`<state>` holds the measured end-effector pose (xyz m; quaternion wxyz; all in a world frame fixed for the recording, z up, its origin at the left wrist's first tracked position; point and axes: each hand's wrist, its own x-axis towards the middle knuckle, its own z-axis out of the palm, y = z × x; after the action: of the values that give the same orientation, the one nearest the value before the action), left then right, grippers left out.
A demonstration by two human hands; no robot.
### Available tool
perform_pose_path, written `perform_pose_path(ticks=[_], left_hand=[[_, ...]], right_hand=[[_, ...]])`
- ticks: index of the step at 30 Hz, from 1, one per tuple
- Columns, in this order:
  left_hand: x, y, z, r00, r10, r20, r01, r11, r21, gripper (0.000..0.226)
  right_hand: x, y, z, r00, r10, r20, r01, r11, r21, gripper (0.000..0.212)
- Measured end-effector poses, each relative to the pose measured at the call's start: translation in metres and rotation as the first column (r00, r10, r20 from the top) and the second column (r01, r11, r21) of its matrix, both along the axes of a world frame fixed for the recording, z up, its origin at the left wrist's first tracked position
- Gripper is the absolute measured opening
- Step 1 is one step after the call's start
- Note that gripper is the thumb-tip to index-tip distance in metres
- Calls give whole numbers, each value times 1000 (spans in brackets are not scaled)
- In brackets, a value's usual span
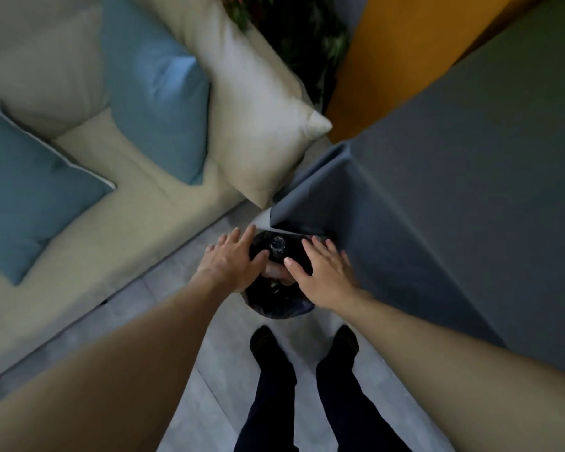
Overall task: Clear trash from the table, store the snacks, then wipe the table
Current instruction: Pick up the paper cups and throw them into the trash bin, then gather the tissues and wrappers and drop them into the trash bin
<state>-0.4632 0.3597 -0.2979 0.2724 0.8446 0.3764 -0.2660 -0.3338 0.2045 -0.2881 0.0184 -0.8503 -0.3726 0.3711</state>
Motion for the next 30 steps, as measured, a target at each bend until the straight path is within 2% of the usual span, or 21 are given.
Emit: perform_pose_path(ticks=[8,13,21,30], left_hand=[[5,27,128,996,-35,80,23,989,145,71],[18,37,197,987,-74,144,41,976,214,70],[61,21,275,947,-226,230,156,946,284,71],[132,-46,316,887,-388,250,310,902,299,72]], right_hand=[[4,25,121,995,75,58,-80,994,79,81],[17,27,184,992,66,110,-83,983,161,80],[60,-9,254,979,-76,189,30,971,235,83],[95,-94,289,932,-290,216,230,936,265,84]])
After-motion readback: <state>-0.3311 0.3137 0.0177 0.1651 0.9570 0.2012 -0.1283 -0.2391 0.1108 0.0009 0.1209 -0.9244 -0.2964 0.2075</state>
